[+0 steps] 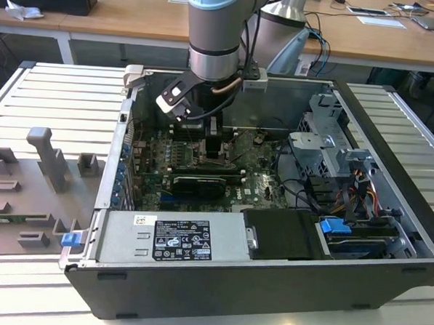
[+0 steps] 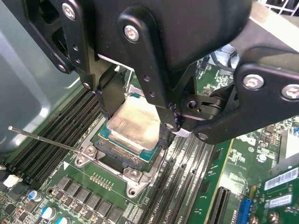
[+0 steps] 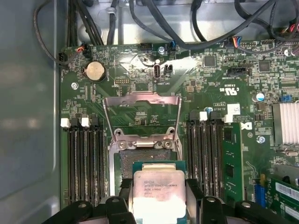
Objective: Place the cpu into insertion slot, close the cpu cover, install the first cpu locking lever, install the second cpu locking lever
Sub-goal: 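Place the cpu into insertion slot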
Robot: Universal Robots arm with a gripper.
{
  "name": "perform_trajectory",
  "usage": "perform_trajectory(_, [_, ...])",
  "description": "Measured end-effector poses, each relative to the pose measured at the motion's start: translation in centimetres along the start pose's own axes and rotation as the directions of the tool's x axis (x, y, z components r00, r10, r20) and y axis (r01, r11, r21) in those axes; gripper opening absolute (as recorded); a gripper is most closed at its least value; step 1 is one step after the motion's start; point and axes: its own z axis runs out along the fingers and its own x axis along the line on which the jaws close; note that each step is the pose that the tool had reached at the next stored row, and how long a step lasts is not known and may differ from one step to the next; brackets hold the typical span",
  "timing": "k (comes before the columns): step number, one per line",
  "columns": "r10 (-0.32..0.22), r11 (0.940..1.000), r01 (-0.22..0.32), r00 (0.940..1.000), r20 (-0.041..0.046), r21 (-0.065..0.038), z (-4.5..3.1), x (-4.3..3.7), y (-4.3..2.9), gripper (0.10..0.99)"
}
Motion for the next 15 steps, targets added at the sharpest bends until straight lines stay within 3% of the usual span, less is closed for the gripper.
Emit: perform_trajectory(15, [-0.022,0.9998,0.022,0.9998,-0.0016,0.000,0.51,0.03,-0.04,0.537])
